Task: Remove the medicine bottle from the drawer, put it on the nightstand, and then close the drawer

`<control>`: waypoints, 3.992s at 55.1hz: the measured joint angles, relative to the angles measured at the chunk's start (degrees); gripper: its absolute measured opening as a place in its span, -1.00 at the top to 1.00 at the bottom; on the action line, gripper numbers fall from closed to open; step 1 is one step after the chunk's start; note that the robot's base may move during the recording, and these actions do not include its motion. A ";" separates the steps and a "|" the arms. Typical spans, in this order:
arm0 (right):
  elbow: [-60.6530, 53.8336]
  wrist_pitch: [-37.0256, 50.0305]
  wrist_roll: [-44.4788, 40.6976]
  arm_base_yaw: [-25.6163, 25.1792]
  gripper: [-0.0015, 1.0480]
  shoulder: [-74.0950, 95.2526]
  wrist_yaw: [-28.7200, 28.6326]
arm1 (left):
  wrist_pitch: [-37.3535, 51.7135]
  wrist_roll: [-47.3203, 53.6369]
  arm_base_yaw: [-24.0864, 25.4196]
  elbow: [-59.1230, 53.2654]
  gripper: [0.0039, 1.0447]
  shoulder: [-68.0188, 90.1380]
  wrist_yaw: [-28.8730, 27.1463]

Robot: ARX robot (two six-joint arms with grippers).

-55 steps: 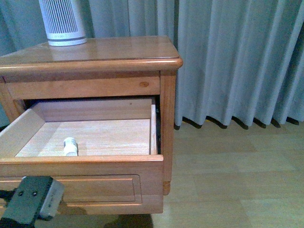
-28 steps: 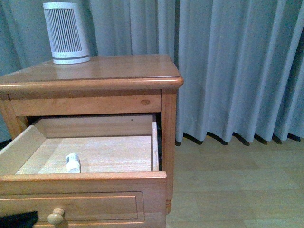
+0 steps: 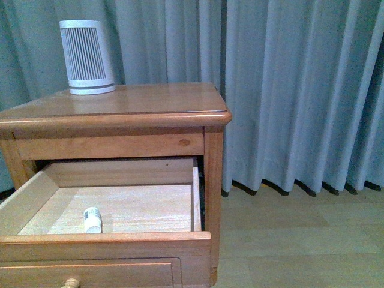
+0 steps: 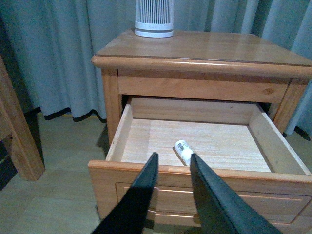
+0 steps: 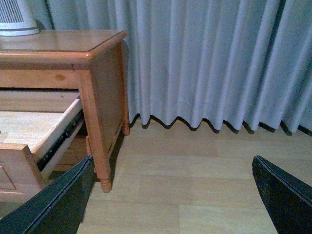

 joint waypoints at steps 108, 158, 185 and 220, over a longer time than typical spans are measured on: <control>77.59 -0.61 5.64 17.59 -0.87 116.17 3.48 | -18.36 0.48 -0.02 -5.07 0.16 -23.56 -0.13; 92.52 -6.12 5.53 18.62 -0.65 135.38 2.56 | -18.36 0.55 -0.02 -5.07 -0.88 -23.56 -0.13; 85.64 -3.19 5.27 15.72 0.41 130.90 -0.76 | -18.36 0.55 -0.02 -5.07 -0.88 -23.56 -0.13; 110.38 -8.24 -2.27 14.08 0.42 120.26 3.61 | -18.36 0.55 -0.02 -5.07 -0.88 -23.56 -0.13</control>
